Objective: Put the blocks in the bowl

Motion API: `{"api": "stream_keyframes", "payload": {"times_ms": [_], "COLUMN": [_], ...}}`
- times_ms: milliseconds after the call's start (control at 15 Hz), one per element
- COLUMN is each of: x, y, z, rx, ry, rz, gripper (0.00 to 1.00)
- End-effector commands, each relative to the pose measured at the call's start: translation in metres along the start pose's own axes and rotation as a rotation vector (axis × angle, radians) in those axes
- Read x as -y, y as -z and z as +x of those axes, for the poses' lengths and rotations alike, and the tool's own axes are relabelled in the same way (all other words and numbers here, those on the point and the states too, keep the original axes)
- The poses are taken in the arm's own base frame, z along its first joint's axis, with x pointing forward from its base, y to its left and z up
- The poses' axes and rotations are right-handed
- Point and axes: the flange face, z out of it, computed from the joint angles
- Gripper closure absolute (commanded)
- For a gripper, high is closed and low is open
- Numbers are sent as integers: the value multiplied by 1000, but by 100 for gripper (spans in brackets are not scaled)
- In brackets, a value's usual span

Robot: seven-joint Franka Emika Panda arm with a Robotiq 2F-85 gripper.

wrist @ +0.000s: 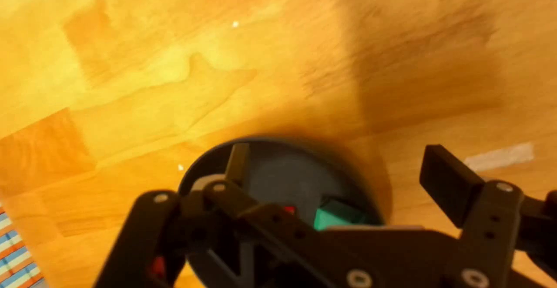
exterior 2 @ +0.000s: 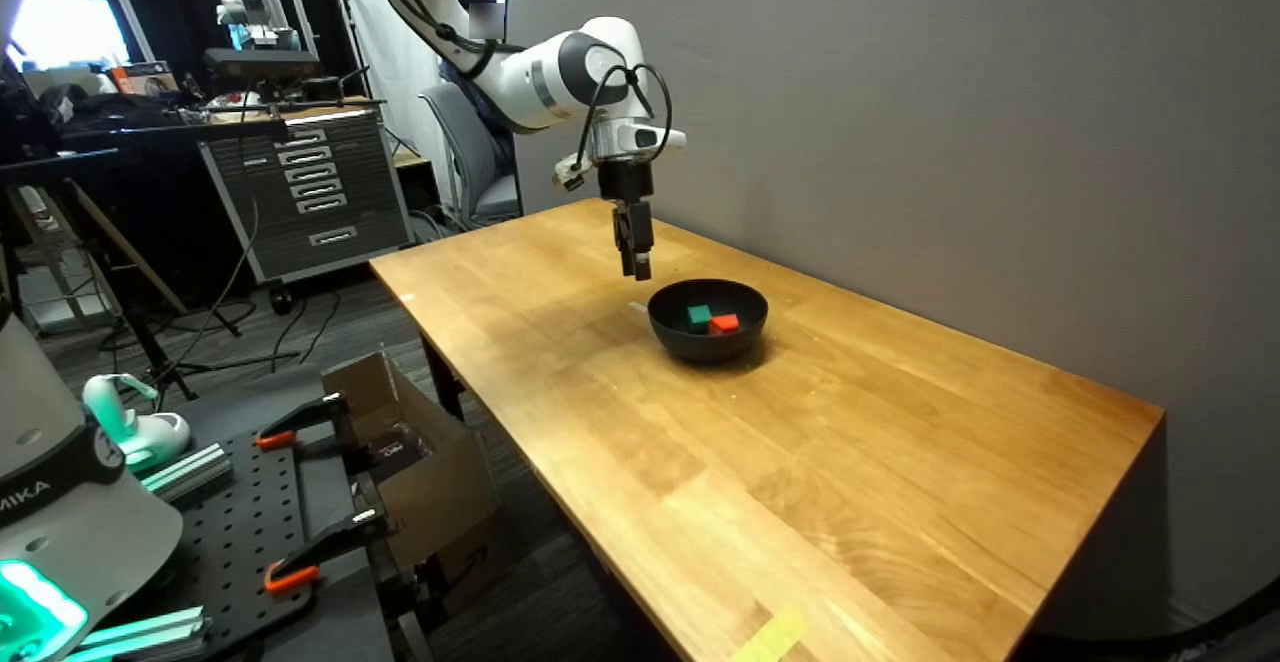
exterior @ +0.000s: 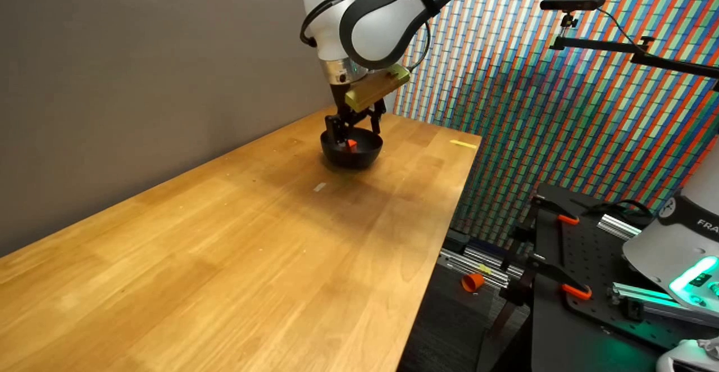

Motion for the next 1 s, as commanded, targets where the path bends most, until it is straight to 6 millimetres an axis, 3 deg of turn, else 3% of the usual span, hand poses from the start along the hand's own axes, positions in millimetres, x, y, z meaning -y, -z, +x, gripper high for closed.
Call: {"api": "stream_keyframes", "payload": {"times_ms": [0,533,600,733,933], "x": [-15,-68,-42,-57,-64], "y": [29,68,57,64,65], "z": [-61,-180,-148,-168,-176], "rx": [68,251,229,246,245], "ry": [128,281,246,265,272], "rz": [96,297,239,268,270], "gripper": [1,0,0,0,0]}}
